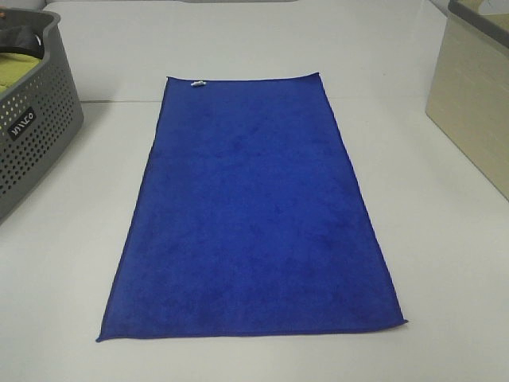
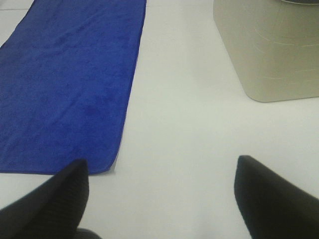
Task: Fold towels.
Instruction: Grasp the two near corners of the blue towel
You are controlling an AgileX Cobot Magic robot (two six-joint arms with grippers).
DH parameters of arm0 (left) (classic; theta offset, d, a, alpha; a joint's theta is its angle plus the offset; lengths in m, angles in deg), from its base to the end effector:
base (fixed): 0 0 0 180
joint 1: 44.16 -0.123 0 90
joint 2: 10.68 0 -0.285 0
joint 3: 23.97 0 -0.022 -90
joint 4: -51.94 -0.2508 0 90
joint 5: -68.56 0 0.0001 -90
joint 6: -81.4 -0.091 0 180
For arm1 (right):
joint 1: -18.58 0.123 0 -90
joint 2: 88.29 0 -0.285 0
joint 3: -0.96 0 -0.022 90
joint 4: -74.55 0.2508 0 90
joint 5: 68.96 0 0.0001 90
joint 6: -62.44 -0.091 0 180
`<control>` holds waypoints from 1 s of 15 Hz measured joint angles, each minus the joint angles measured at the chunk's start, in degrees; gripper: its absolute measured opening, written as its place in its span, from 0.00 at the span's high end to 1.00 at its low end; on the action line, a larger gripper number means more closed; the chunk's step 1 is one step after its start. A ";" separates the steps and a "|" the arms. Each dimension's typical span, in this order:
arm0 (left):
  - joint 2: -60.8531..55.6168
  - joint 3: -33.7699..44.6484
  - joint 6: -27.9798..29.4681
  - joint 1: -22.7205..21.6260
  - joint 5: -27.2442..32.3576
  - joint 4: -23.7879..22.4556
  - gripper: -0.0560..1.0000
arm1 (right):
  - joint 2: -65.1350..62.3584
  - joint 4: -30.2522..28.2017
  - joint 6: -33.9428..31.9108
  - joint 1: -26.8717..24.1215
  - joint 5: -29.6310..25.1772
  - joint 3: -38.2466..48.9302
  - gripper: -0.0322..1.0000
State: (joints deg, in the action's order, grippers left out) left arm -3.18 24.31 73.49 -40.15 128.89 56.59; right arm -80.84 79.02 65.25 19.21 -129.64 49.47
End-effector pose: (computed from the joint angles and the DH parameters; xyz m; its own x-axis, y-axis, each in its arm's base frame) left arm -0.0065 -0.0060 0.2795 -0.4227 0.1273 -0.8973 0.1750 0.9829 0.0570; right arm -0.0060 0.0061 0.2779 -0.4464 -0.0157 -0.8947 -0.0766 0.9968 0.0207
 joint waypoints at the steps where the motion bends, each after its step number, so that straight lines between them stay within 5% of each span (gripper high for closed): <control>1: 0.00 0.00 0.00 0.00 0.00 0.00 0.44 | 0.00 0.00 0.00 0.00 0.00 0.00 0.24; 15: 0.00 0.00 0.00 0.00 0.00 0.00 0.44 | 0.00 0.00 0.00 0.00 0.00 0.00 0.24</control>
State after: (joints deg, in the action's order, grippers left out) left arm -3.18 24.31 73.49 -40.15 128.89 56.59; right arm -80.84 79.02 65.25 19.21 -129.64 49.47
